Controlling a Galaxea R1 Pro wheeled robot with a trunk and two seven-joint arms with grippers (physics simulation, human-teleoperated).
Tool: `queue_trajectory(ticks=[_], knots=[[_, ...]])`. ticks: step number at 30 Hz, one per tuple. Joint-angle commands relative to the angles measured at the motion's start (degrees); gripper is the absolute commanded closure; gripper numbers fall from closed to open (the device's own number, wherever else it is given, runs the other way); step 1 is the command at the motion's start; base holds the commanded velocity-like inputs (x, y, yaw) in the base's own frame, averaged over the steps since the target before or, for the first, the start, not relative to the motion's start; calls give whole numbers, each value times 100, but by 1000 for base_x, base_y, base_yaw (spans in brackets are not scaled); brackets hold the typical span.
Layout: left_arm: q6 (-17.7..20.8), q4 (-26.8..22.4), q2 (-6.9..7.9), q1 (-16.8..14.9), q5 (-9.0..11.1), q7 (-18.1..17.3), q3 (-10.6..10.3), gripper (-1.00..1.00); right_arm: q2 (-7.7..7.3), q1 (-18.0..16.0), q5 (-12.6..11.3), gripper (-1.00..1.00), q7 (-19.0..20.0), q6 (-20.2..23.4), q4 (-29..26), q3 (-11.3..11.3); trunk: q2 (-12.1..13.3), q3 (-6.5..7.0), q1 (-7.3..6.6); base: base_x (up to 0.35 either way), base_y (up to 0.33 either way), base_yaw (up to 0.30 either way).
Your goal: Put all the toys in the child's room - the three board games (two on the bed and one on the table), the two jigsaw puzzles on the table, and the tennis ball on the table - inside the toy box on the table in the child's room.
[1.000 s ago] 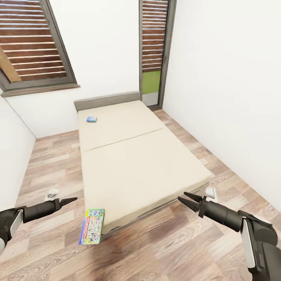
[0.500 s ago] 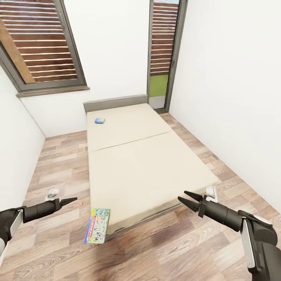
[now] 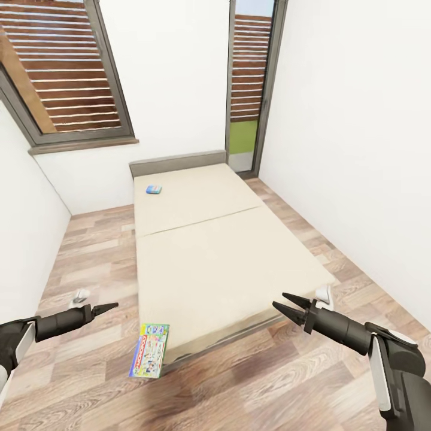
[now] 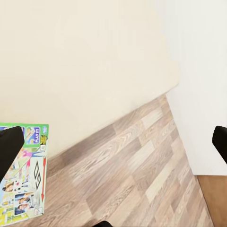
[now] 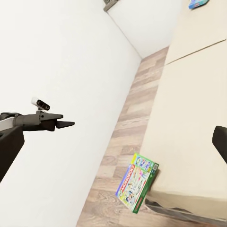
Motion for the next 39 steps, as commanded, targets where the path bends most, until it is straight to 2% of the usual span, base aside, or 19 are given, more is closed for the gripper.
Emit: queue_trajectory(ticks=[1, 20, 39], knots=[[60, 0, -1, -5, -1, -21, 16, -100, 0, -4, -19, -100, 11, 55, 0, -3, -9, 1, 3, 0, 0, 1], [60, 2, 5, -5, 8, -29, 17, -100, 4, -4, -12, -100, 17, 54, 2, -3, -9, 182, 3, 0, 0, 24], [60, 1, 5, -5, 8, -30, 21, -100, 4, -4, -12, -100, 17, 54, -4, 9, -9, 349, 3, 0, -5, 160]])
